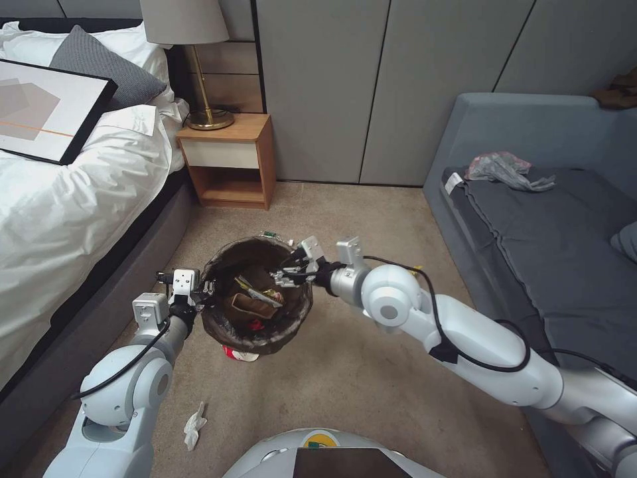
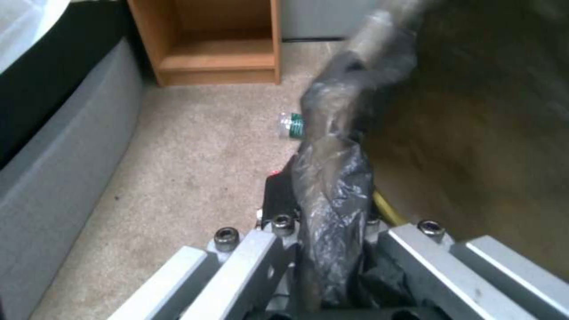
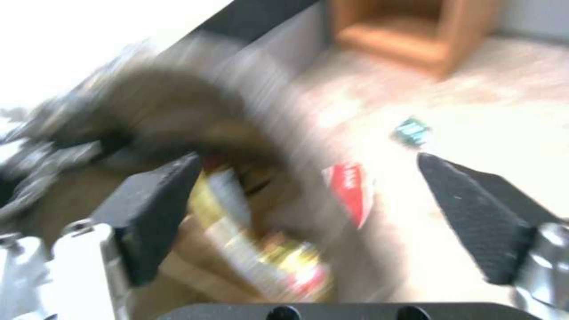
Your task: Pick up the trash bin, then pick up the garbage from the floor and place it into the trash bin.
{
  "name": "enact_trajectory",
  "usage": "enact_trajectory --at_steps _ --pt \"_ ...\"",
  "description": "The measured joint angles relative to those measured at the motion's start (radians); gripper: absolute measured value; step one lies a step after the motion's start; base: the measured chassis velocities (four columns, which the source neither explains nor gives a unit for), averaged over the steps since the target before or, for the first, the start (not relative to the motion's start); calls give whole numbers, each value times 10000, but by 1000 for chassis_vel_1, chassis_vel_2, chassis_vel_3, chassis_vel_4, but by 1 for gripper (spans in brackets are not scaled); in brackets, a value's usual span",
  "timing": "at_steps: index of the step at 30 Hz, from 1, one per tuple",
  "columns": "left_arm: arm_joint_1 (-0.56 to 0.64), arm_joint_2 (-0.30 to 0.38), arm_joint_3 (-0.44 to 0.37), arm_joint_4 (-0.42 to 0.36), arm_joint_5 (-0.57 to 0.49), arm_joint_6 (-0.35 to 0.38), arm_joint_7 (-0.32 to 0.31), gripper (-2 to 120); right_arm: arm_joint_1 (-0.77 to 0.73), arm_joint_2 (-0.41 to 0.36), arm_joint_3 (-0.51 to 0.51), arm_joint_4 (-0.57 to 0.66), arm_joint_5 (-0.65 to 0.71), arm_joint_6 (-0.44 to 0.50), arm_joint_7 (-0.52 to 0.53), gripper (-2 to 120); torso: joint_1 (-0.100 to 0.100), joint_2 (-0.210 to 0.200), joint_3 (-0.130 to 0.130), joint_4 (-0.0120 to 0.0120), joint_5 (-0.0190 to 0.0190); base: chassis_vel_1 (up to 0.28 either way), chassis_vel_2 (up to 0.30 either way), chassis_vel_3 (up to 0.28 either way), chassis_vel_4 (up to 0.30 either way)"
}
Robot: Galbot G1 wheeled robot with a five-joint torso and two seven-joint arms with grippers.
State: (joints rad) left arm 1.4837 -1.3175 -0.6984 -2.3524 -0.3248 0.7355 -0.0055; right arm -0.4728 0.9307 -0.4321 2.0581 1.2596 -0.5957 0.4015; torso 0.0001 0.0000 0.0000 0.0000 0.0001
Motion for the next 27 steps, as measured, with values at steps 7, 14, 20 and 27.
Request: enact_trajectory --at_steps 7,14,20,27 --pt "-13 13 -14 49 6 4 3 0 -976 -590 2266 883 -618 716 435 100 0 0 0 2 -1 0 0 0 0" --pt "75 -161 54 -136 -32 1 -64 0 -6174 -536 9486 1742 -4718 2648 -48 100 -1 0 -1 0 2 0 0 0 0" --pt "118 -48 28 -179 -50 0 -87 0 -9579 1394 12116 1844 -7412 3898 -1058 100 -1 1 -2 -5 -2 0 0 0 0" --pt "118 -80 28 -177 -55 0 -74 0 -10782 3602 12866 1201 -9925 6108 -1671 100 -1 1 -1 0 0 0 0 0 0"
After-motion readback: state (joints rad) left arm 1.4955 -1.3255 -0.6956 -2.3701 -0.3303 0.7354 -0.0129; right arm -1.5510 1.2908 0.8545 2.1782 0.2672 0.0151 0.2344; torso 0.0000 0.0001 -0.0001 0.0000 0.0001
